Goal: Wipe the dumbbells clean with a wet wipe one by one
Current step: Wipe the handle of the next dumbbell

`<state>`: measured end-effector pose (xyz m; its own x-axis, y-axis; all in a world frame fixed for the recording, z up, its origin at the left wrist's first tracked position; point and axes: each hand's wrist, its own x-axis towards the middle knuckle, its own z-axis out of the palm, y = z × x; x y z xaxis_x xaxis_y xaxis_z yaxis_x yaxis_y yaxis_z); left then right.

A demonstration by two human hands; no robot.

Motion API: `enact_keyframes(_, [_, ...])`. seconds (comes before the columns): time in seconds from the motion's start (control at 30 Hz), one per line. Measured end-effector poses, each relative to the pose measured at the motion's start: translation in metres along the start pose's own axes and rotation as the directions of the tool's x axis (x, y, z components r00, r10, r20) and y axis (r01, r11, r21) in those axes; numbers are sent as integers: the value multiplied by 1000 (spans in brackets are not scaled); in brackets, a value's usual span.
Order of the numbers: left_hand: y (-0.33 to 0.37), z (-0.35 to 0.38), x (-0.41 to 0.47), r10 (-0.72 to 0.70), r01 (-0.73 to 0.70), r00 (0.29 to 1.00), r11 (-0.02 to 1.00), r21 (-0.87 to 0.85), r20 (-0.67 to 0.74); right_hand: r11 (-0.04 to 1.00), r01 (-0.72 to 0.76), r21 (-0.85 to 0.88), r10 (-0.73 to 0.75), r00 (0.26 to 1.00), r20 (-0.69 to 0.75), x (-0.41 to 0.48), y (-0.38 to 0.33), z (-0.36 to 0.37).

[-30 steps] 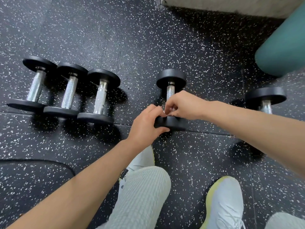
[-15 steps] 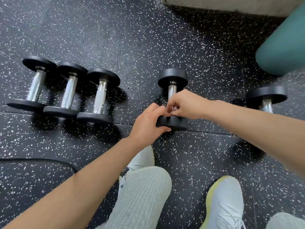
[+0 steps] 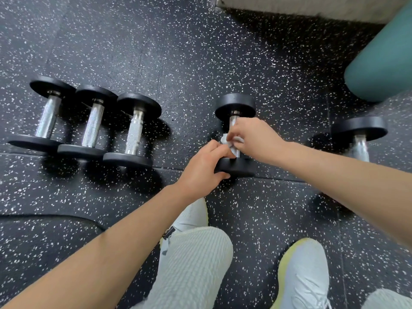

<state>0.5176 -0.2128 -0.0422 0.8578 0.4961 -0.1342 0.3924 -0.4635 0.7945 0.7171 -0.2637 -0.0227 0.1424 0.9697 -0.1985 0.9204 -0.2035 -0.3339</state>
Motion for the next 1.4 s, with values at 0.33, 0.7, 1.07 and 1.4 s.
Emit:
enact_keyframes(0.33, [0,-1,-1,-8,8,1000,1000,18,0,977,-168,-130,119,939,-324,31,7,21])
enact_keyframes(0.7, [0,6,-3,60,-63,998,993,98,35,933,-68,-354,-18,972,-235,16,8,20])
enact_keyframes(1.07, [0,9,-2,155,-157,988,965,208,29,930,-79,-358,-22,963,-270,19,4,27])
enact_keyframes(1.4, [4,1,3,189,-201,979,944,262,72,932,-81,-353,9,979,-201,16,16,14])
